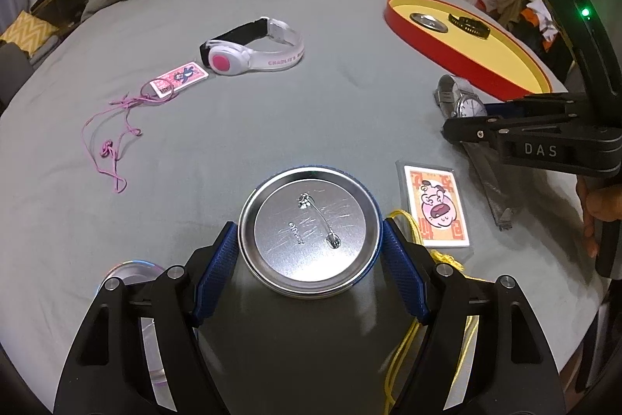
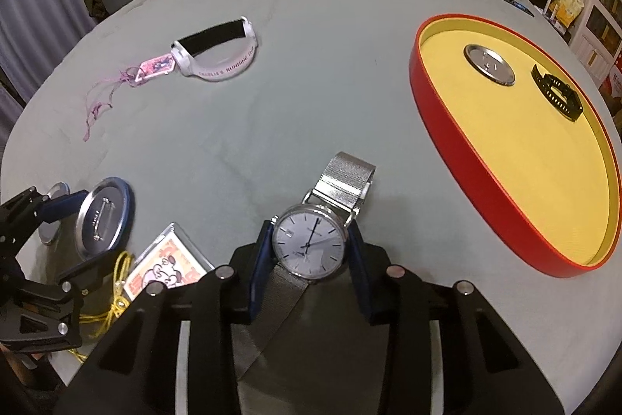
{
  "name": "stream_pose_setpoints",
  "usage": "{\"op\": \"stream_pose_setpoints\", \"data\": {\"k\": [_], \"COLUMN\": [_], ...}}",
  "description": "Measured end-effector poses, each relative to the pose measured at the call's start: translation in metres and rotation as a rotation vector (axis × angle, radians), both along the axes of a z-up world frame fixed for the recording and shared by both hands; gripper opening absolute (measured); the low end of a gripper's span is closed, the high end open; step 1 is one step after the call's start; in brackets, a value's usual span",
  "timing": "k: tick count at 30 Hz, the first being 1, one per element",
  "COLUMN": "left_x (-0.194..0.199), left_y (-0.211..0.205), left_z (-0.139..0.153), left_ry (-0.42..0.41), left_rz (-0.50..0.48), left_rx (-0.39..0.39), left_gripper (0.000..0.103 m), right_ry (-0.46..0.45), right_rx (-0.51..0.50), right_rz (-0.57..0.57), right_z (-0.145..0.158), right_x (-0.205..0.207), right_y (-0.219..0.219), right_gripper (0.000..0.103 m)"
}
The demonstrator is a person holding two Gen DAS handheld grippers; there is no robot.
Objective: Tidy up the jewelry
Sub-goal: 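Grasp the silver mesh watch with the right tool while the left tool grasps a silver badge, then carry watch and badge into the yellow tray and open both tools to release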
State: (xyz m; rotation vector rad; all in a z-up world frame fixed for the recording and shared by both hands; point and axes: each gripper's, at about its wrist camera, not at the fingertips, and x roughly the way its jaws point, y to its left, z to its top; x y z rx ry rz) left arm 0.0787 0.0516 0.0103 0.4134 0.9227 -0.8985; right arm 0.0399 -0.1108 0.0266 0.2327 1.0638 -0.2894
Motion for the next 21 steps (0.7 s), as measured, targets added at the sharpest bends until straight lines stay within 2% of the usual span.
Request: {"op": "stream_pose_setpoints", "data": {"k": [13, 21], "left_x": [-0.001, 0.0], "left_y": [-0.004, -0.026], "left_z": [0.027, 0.07], "left_ry": [-0.024, -0.047], "left_rz": [-0.005, -0.031], "left_rx": [-0.029, -0.071], "left_gripper": [0.072, 0.072], "right_ry": [-0.044, -0.098], "right_rx": [-0.015, -0.031], "right_rz": [0.001, -0.016], "right_z": [0.025, 0.064], "right_x": [-0.002, -0.007], "right_y": [0.001, -0.012], "right_gripper": [0.034, 0.034]}}
